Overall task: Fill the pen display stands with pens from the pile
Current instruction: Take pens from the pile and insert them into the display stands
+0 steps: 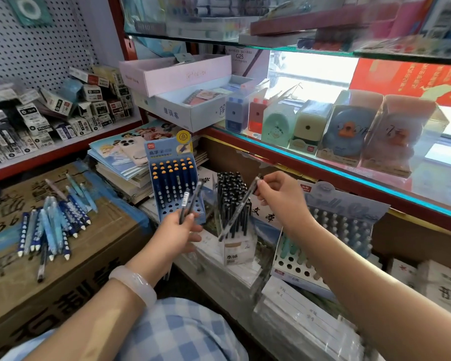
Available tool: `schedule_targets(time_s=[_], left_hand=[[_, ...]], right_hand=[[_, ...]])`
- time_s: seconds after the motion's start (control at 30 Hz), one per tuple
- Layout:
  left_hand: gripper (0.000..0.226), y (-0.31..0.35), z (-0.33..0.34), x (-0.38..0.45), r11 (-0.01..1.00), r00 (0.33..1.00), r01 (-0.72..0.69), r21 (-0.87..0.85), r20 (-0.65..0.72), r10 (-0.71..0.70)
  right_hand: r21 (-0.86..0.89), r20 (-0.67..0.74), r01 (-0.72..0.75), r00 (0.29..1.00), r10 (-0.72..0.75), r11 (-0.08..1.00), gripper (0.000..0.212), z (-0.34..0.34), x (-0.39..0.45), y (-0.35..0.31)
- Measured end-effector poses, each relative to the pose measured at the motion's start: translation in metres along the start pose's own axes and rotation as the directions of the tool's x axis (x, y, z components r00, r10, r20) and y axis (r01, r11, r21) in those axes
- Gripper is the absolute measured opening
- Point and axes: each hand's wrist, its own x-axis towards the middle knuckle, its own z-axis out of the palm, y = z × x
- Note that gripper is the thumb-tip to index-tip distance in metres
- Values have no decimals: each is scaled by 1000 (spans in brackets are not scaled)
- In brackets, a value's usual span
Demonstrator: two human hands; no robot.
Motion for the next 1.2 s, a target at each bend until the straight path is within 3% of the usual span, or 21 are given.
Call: schedule_targets(time_s=[0.17,0.7,1.07,1.2], left_hand=[[23,-2,-6,0,997,998,46,-57,-44,-49],[22,-9,-7,0,996,999,22,-85,29,-20],[22,-4,0,-4,988,987,-21,-150,156,45],[11,-3,-1,-6,994,980,-64,-93,180,80]], right_hand=[[-296,-52,166,981,-189,941,7,-5,0,19],[-517,73,166,986,-150,840,9,28,-4,51],[-565,49,105,994,-93,818,15,29,-3,50],[-373,4,129,990,-138,919,12,27,-11,29]])
